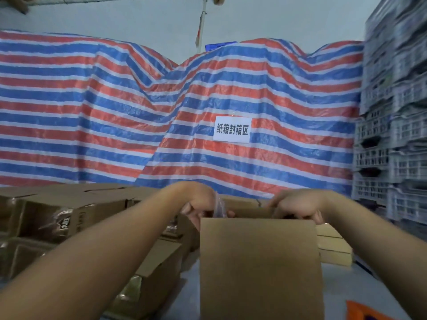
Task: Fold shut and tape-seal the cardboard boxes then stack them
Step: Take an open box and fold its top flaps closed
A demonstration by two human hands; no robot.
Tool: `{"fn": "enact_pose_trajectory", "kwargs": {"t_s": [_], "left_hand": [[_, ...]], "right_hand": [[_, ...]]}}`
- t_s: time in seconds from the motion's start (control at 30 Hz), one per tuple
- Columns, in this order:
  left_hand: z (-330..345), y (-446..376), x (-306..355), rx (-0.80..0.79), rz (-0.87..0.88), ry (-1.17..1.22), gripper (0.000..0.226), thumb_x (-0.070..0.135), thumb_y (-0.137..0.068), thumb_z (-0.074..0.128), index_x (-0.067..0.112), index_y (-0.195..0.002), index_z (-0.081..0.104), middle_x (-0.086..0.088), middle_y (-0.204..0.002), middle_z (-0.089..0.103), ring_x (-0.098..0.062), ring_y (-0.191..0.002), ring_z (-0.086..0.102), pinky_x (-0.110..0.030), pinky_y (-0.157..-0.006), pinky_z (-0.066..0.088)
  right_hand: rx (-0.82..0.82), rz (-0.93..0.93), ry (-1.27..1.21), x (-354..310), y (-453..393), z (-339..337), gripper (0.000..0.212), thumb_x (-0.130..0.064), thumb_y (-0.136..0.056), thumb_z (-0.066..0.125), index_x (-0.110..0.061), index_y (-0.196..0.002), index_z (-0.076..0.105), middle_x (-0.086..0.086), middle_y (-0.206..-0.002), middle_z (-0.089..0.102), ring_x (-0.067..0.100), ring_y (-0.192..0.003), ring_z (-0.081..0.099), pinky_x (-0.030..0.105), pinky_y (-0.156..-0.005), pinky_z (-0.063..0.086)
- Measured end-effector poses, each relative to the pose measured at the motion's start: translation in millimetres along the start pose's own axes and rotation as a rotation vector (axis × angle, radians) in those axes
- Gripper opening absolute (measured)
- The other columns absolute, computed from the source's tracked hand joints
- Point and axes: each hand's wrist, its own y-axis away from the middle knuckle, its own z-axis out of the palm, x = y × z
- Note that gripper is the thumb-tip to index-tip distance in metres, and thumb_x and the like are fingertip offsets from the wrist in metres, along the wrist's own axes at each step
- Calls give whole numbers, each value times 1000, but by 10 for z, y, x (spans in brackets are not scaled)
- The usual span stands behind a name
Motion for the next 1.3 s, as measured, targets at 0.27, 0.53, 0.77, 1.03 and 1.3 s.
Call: {"fn": "enact_pose_trajectory", "kwargs": {"t_s": [0.27, 0.53, 0.77, 1.03, 1.3], "left_hand": [[779, -529, -194, -61, -123, 214, 25, 35, -84, 74, 14, -97, 69, 0, -80, 74, -11, -72, 72, -22, -60, 56], [836, -314, -185, 358, 198, 506, 26, 43, -97, 54, 23, -98, 72, 3, -95, 73, -10, -91, 68, -28, -78, 55], [705, 229, 279, 174, 371, -370, 41, 52, -101, 36, 31, -85, 67, 15, -77, 67, 3, -73, 63, -21, -70, 46], [834, -70, 599, -393, -13, -160, 30, 28, -105, 38, 13, -110, 64, -12, -103, 70, -26, -98, 67, -30, -83, 51], [958, -297, 614, -440, -97, -276, 32, 35, -99, 50, 16, -124, 57, -15, -131, 59, -28, -112, 61, -38, -92, 51]], "right_hand": [[-43, 34, -73, 921, -49, 388, 21, -25, -94, 65, -16, -112, 72, 12, -109, 74, 26, -100, 71, 42, -96, 56], [2, -3, -157, 1021, -124, 402, 13, -29, -91, 67, -26, -96, 79, 3, -101, 77, 18, -97, 72, 38, -93, 57], [39, -46, -82, 955, -58, 450, 23, -28, -97, 60, -19, -115, 71, 12, -117, 68, 27, -114, 62, 49, -106, 46], [53, -34, -60, 916, -25, 472, 21, -28, -96, 61, -17, -110, 72, 11, -111, 72, 24, -108, 66, 47, -104, 49], [62, -21, -149, 923, -29, 493, 18, -24, -96, 61, -17, -103, 76, 10, -105, 74, 24, -104, 69, 45, -101, 52]]}}
